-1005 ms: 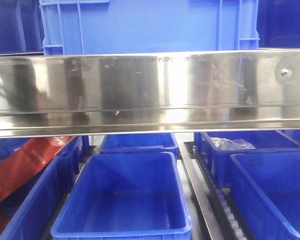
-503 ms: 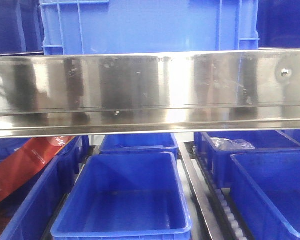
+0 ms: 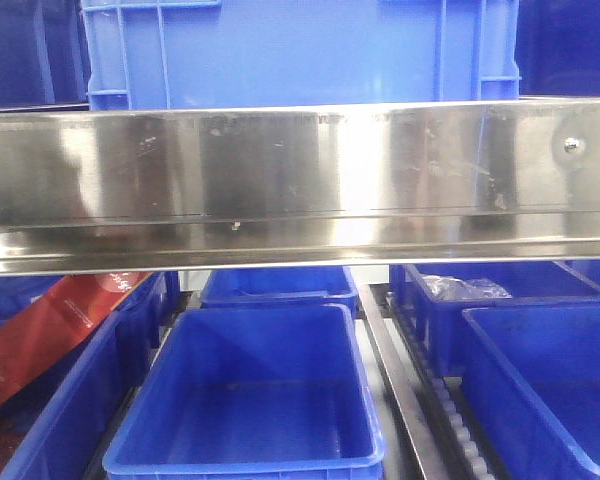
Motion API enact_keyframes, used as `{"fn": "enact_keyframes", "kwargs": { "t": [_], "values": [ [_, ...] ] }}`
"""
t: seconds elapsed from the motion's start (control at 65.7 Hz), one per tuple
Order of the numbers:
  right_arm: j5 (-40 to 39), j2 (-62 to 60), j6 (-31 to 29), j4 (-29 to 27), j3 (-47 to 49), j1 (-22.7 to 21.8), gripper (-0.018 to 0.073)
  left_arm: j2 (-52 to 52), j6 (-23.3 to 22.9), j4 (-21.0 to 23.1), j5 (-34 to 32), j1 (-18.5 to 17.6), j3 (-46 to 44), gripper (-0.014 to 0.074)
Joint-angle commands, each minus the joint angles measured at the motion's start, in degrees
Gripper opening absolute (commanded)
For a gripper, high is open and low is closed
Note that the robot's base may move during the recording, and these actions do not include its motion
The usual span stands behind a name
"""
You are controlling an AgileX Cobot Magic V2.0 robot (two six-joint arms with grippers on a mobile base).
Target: Place valve from conveyor to right shelf box
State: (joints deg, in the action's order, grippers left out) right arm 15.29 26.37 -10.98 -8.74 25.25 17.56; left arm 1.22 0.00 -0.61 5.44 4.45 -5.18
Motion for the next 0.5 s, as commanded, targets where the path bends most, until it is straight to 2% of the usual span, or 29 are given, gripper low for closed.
{"fn": "enact_keyframes", "kwargs": {
  "t": [0.0, 0.076, 0.122, 0.487],
  "values": [
    [-1.58, -0.37, -0.22, 0.44, -0.15, -0.33, -0.0158, -1.22, -0.36, -0.1, -2.0, 1.02, 3.51, -0.0111],
    [-1.58, -0.37, -0.22, 0.44, -0.15, -0.33, -0.0158, -1.22, -0.36, -0.1, -6.5, 1.12, 5.18, -0.0111],
    [-1.75, -0.37, -0.22, 0.44, -0.15, -0.33, -0.0158, -1.22, -0.36, -0.1, -3.11, 1.12, 5.18, -0.0111],
    [-1.75, -0.37, -0.22, 0.44, -0.15, -0.33, -0.0158, -1.22, -0.36, -0.1, -5.09, 1.12, 5.18, -0.0111]
  ]
}}
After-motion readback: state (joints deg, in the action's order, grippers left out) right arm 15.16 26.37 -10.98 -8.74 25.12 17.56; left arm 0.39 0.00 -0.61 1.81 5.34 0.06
